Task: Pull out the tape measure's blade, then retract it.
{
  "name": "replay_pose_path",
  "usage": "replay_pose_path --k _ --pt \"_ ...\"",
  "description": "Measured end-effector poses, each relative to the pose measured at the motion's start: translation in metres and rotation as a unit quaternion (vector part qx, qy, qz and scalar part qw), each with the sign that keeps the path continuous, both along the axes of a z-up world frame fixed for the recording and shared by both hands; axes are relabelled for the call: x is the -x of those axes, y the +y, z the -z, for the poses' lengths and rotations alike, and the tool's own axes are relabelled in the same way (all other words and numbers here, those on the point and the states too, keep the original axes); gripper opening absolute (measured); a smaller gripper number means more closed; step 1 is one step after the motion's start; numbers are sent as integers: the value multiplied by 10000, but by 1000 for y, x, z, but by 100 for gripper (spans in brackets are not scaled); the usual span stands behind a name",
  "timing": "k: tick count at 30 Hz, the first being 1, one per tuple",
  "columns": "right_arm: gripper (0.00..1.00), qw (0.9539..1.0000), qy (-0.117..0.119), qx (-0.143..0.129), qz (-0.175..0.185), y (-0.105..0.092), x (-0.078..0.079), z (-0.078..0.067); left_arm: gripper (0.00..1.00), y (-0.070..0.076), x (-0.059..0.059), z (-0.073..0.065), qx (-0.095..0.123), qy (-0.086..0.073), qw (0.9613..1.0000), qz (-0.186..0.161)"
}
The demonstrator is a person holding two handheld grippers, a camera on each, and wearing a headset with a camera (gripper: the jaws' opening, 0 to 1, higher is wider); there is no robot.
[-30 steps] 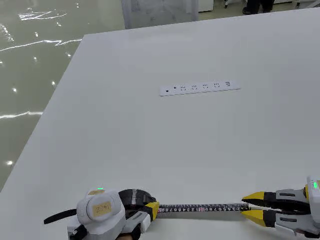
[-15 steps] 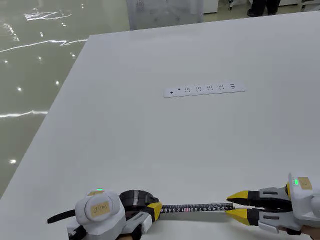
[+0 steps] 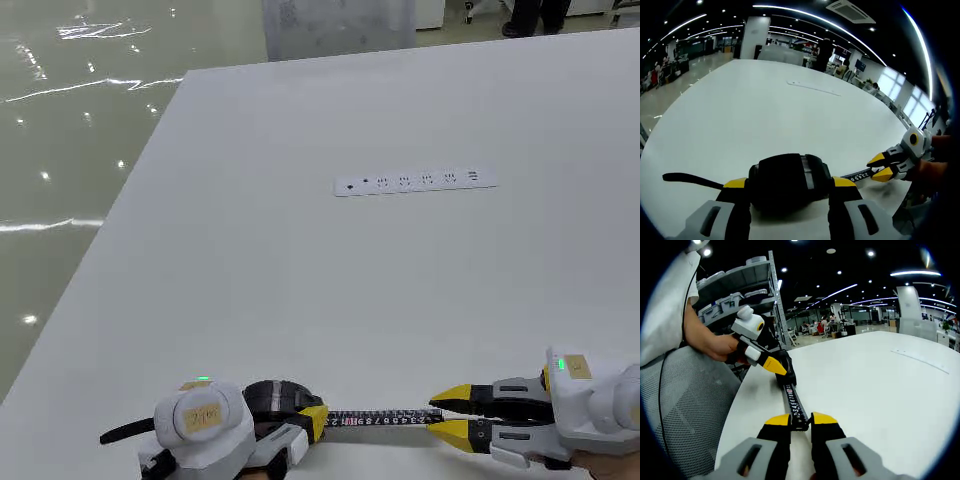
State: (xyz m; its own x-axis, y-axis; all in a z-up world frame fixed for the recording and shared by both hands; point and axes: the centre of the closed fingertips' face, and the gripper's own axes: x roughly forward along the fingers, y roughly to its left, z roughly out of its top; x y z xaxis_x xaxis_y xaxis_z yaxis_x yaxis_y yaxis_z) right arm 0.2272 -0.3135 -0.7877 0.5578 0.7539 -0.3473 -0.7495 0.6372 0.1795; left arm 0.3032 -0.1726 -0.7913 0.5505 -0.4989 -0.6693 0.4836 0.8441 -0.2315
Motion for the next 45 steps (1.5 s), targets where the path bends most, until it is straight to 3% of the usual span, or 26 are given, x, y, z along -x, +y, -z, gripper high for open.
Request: replay_pose_path --k 16,24,45 --pt "12 9997 85 -191 -156 36 -19 3 59 1 -1 0 72 42 9999 -59" --pt "12 9993 80 -117 -348 54 -23 3 59 0 -1 0 61 30 10000 -29" --pt "12 9986 124 -267 -445 82 -38 8 60 0 -1 -1 97 41 9999 -50"
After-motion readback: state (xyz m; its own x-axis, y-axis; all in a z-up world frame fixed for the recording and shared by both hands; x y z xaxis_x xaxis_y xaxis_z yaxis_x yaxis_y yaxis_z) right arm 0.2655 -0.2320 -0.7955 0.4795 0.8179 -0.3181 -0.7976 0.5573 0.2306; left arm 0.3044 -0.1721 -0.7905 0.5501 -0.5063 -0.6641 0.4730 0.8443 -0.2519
